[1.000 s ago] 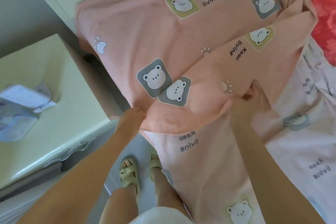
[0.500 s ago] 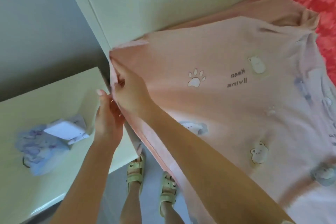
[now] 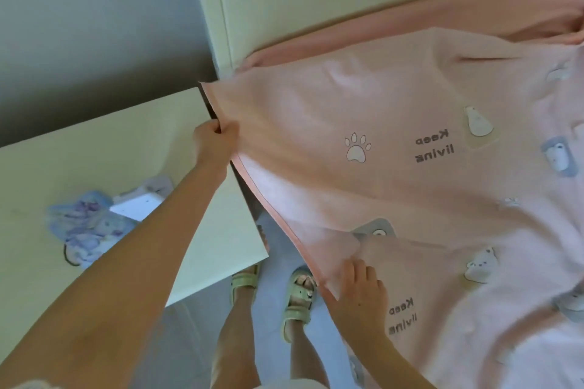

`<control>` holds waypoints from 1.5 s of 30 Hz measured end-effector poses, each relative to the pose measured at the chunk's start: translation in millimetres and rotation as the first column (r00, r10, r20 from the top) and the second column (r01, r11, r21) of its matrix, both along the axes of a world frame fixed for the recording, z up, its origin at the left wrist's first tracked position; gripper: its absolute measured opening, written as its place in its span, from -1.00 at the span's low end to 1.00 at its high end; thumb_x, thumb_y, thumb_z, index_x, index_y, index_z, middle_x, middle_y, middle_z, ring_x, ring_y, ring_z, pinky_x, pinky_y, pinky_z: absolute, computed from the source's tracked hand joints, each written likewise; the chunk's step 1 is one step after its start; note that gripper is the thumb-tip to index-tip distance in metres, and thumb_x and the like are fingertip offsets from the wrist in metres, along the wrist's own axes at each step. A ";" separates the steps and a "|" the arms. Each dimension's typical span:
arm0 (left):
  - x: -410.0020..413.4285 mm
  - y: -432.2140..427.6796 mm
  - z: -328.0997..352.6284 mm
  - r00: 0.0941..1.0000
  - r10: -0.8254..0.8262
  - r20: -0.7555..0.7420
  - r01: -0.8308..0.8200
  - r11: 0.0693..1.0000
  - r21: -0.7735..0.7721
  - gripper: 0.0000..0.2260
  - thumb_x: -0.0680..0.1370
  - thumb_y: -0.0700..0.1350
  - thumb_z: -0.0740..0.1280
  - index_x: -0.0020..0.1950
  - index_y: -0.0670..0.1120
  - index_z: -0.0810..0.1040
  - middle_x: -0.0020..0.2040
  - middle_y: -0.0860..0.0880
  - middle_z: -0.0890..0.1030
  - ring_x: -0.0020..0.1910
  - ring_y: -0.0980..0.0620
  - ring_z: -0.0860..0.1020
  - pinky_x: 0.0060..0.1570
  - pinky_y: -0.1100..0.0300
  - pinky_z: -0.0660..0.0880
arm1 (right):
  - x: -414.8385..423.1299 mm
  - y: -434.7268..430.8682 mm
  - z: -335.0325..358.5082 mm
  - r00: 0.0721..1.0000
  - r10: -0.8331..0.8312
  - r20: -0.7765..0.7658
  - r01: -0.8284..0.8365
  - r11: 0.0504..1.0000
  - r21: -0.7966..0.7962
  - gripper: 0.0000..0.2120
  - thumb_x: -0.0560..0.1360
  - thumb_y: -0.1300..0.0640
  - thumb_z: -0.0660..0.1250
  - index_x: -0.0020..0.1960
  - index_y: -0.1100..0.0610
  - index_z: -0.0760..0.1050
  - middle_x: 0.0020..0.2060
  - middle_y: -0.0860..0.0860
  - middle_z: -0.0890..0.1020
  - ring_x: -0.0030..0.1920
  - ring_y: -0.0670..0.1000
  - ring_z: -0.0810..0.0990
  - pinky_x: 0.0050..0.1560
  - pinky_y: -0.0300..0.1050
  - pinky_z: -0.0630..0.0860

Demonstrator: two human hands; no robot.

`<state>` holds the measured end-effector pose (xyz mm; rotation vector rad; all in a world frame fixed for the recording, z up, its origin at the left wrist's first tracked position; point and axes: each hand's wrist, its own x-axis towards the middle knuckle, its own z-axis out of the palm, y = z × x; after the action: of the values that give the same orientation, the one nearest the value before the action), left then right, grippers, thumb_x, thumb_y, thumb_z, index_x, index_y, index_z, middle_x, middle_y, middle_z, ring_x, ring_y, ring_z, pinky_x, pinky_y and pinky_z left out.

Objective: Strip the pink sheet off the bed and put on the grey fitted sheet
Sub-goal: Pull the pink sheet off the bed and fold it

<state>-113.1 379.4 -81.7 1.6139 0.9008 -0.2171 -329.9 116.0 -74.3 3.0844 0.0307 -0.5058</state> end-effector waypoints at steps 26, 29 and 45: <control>1.5 29.8 22.0 0.969 0.238 -0.062 -0.235 0.823 -0.517 -0.97 0.54 -0.25 0.34 -0.07 -0.19 0.50 -0.37 -0.04 0.67 -0.34 0.08 0.66 -0.25 0.22 0.60 | -25.5 -45.3 -17.5 0.979 0.038 -0.202 -0.023 0.996 0.080 -0.60 0.03 0.25 0.68 -0.51 0.13 0.42 -0.64 -0.03 0.41 -0.69 -0.03 0.33 -0.61 -0.29 0.08; -7.2 26.6 22.6 0.953 0.301 -0.031 -0.284 0.857 -0.430 -0.91 0.55 -0.31 0.30 -0.13 -0.17 0.49 -0.36 -0.06 0.64 -0.39 0.09 0.62 -0.31 0.25 0.57 | -30.7 -44.6 7.4 0.954 0.054 -0.295 0.014 0.974 0.224 -0.74 0.35 0.22 0.50 -0.40 0.17 0.45 -0.49 0.03 0.48 -0.45 -0.02 0.34 -0.42 -0.21 0.18; 9.8 102.2 27.4 0.976 0.106 -0.190 -0.110 0.994 -0.011 -0.71 0.55 -0.37 0.21 -0.25 -0.02 0.37 -0.26 -0.08 0.51 -0.36 0.08 0.46 -0.47 0.27 0.46 | 23.7 3.8 19.2 0.628 0.306 -0.715 -0.122 0.947 0.298 -0.73 0.61 0.21 0.12 0.22 0.17 0.50 0.24 0.10 0.50 0.28 0.07 0.40 0.22 -0.16 0.24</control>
<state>-103.3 481.7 -54.3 1.5371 1.1259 -0.3071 -306.2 119.8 -55.1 2.7175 0.4922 -1.8360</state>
